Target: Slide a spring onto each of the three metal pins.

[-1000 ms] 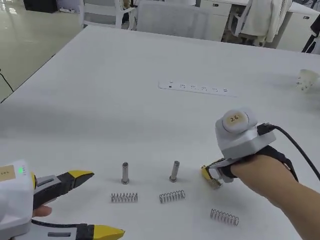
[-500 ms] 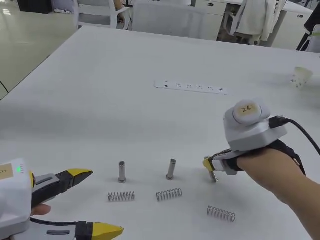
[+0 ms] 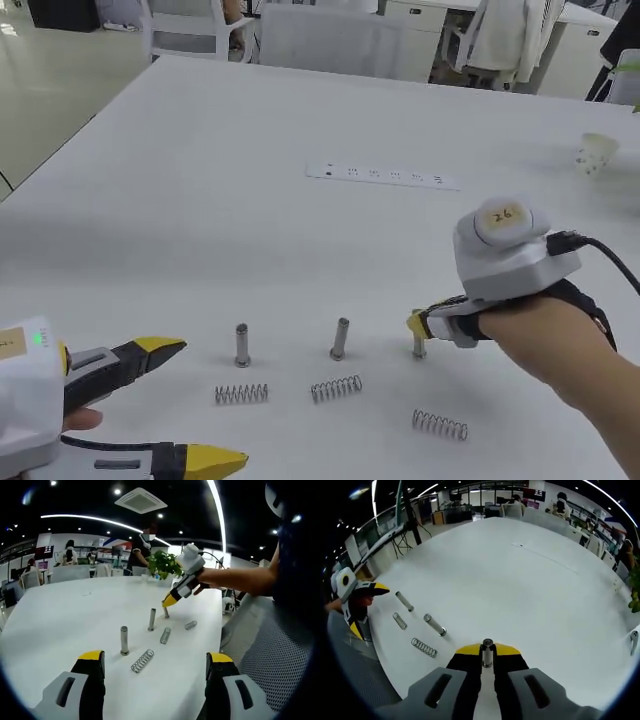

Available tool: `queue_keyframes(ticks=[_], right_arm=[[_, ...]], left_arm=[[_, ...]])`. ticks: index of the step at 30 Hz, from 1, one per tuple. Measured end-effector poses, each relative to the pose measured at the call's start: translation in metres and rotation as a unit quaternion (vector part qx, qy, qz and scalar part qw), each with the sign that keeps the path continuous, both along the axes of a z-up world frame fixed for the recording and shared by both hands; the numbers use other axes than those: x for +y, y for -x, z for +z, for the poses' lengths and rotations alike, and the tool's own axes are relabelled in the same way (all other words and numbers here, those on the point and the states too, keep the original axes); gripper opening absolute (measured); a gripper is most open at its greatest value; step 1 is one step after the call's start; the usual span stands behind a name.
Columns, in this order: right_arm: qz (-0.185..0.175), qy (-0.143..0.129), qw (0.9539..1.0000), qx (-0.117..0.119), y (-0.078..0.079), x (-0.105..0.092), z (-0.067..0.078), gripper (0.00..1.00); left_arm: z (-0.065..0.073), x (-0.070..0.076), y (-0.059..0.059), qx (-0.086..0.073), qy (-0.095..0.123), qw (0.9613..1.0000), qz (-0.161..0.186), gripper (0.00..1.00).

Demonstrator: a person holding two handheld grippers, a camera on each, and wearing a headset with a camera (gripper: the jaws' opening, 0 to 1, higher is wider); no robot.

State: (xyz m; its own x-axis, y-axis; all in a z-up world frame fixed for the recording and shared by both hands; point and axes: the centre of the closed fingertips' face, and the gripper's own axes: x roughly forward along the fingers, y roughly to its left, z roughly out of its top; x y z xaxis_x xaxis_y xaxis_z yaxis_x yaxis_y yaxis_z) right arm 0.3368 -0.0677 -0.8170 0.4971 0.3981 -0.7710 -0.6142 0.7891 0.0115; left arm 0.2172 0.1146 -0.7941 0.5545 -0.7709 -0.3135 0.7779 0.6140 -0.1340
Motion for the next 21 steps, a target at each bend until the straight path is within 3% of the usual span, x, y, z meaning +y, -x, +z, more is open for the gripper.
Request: queue_keyframes(ticks=[21], right_arm=[[-0.001,0.003,1.0000,0.000,0.011,-0.015,-0.001,0.06]], left_arm=[[0.002,-0.003,0.002,0.000,-0.002,1.0000,-0.004,0.80]])
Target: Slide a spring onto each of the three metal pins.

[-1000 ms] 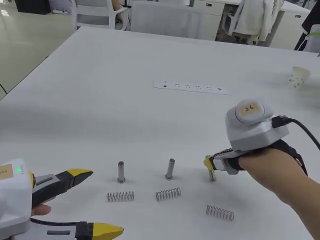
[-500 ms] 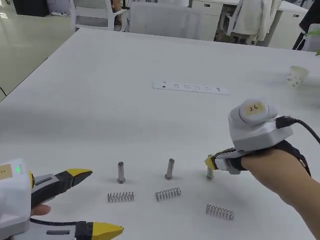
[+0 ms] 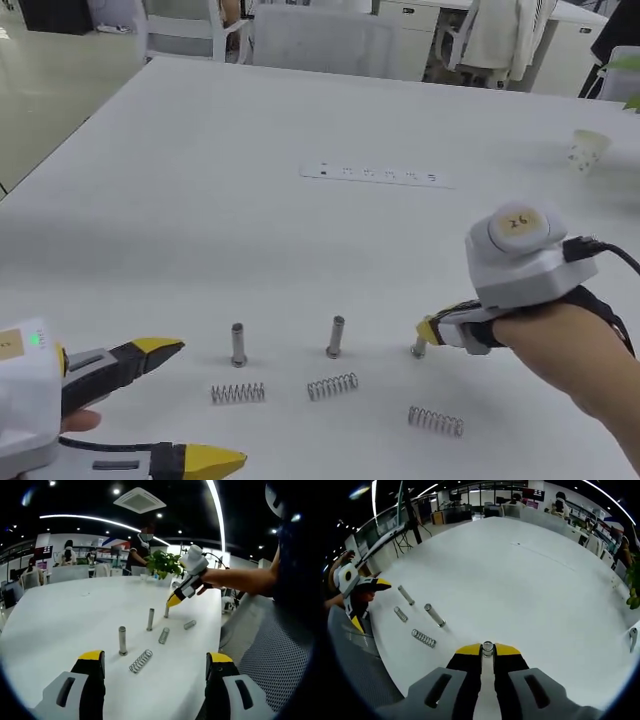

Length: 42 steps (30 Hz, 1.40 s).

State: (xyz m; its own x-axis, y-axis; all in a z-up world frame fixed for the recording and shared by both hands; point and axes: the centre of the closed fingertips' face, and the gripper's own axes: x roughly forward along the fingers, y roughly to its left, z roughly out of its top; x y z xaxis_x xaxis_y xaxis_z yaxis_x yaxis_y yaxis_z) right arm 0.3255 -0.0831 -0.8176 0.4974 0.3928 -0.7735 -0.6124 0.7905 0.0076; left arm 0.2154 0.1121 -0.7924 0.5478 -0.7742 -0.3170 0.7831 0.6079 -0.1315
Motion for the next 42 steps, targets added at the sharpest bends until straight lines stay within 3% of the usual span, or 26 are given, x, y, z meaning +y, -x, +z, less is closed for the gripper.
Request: queue_keyframes(ticks=[12,28,42], right_arm=[[0.002,-0.004,1.0000,0.005,0.000,0.001,-0.001,0.07],[0.005,0.000,1.0000,0.002,0.002,-0.007,-0.001,0.16],[0.028,0.015,0.9993,0.020,0.021,-0.019,-0.005,0.18]], left_arm=[[0.001,0.001,0.000,-0.002,-0.003,1.0000,-0.001,0.79],[0.001,-0.001,0.001,-0.001,-0.005,1.0000,-0.004,0.79],[0.001,-0.001,0.002,-0.003,-0.005,1.0000,-0.005,0.79]])
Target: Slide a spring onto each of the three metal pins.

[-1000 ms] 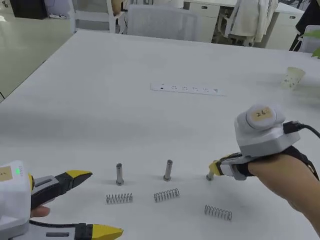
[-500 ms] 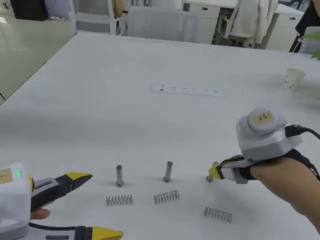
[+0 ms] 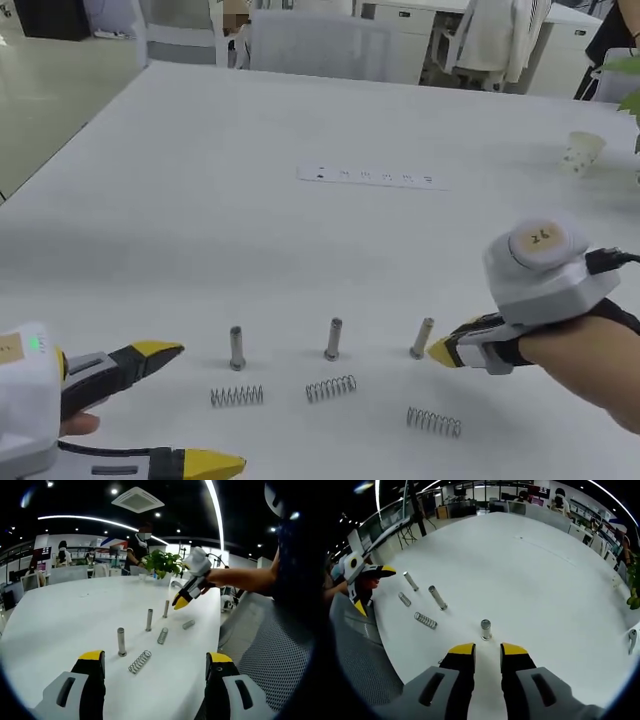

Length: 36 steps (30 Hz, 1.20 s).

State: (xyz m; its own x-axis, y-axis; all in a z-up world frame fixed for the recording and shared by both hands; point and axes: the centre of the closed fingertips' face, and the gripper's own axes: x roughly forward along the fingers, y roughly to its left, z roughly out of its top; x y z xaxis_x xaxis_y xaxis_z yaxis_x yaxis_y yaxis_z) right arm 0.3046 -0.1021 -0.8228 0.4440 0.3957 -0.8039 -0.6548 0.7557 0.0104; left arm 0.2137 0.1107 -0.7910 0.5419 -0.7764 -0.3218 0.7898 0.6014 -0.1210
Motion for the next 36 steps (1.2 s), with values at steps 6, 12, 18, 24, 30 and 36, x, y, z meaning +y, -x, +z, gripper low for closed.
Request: queue_keyframes(ticks=[6,12,18,24,30,36], right_arm=[[0.020,-0.013,0.9996,0.016,0.013,-0.001,-0.002,0.17],[0.059,-0.017,0.9978,0.024,0.028,0.002,-0.003,0.17],[0.101,-0.032,0.9937,0.036,0.041,0.011,-0.002,0.17],[0.139,-0.024,0.9880,0.063,0.058,0.011,-0.013,0.17],[0.160,-0.013,0.9842,0.075,0.066,0.011,-0.020,0.16],[0.173,0.001,0.9822,0.072,0.067,0.010,-0.022,0.15]], left_arm=[[0.000,-0.001,0.000,0.000,-0.001,1.0000,-0.001,0.79],[-0.001,-0.002,0.000,0.000,-0.001,1.0000,-0.003,0.79],[0.000,-0.003,0.000,0.000,-0.003,1.0000,-0.004,0.79],[0.000,-0.002,0.000,0.000,-0.004,1.0000,-0.004,0.79],[0.000,-0.003,0.000,0.000,-0.004,1.0000,-0.005,0.78],[0.000,-0.003,0.000,0.001,-0.004,1.0000,-0.006,0.78]])
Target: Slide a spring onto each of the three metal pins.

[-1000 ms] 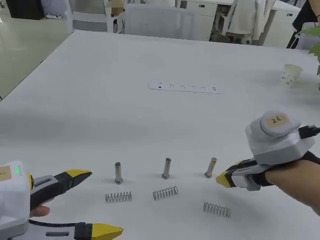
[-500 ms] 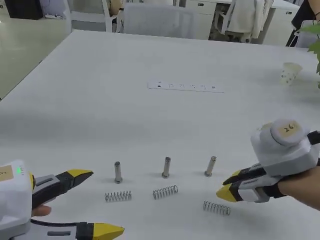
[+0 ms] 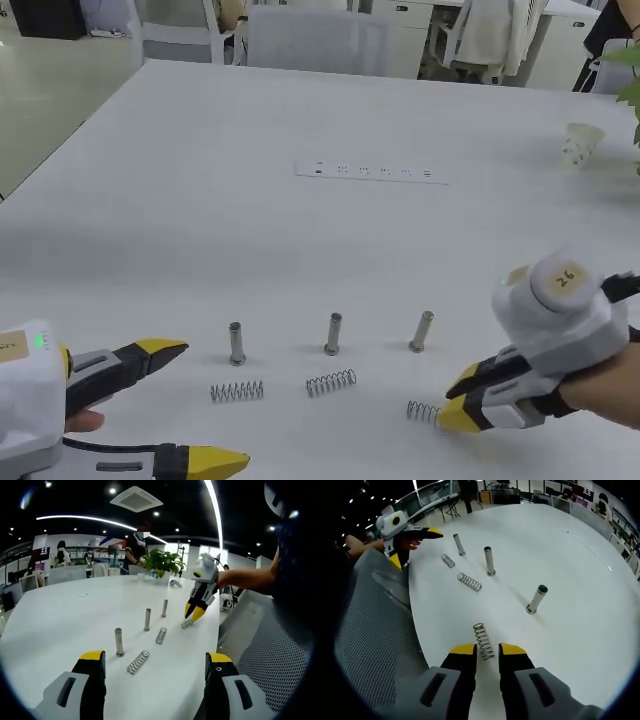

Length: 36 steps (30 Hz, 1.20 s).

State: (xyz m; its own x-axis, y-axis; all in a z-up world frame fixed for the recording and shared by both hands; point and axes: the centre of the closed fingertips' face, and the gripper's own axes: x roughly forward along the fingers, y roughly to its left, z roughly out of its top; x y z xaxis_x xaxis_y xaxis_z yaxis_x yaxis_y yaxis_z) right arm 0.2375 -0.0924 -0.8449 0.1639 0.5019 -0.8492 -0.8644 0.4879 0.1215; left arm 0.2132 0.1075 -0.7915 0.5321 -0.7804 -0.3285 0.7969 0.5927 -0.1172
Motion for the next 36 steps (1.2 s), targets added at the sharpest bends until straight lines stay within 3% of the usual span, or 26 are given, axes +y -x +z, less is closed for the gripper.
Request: queue_keyframes(ticks=[4,25,32,36], right_arm=[[0.020,0.019,0.9996,-0.007,0.002,-0.003,-0.005,0.14],[0.081,0.067,0.9943,-0.021,0.008,-0.007,-0.016,0.09],[0.089,0.070,0.9931,-0.030,0.008,-0.007,-0.015,0.08],[0.085,0.059,0.9940,-0.034,0.007,-0.002,-0.009,0.08]], left_arm=[[0.000,0.001,0.000,0.000,0.000,1.0000,0.000,0.78],[0.000,-0.002,0.002,0.002,0.000,1.0000,-0.004,0.77],[0.001,-0.004,0.004,0.002,0.002,1.0000,-0.006,0.76],[0.001,-0.005,0.006,0.003,0.002,0.9999,-0.010,0.75]])
